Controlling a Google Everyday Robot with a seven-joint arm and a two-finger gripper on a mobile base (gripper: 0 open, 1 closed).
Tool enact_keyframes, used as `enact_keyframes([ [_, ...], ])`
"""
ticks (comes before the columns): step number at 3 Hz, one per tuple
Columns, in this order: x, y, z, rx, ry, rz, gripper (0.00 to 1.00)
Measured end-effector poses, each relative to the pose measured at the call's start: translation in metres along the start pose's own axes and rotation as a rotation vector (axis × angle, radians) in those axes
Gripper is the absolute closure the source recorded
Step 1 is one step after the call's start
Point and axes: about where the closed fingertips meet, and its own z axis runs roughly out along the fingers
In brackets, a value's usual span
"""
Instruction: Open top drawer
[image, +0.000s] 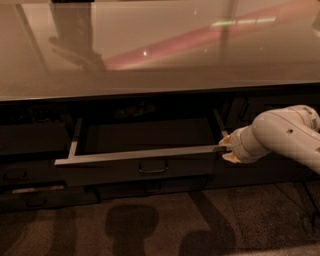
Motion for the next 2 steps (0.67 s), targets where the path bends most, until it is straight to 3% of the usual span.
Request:
enact_keyframes([
  [2, -0.013, -0.031, -0.096, 0.171, 0.054, -0.020, 0.13],
])
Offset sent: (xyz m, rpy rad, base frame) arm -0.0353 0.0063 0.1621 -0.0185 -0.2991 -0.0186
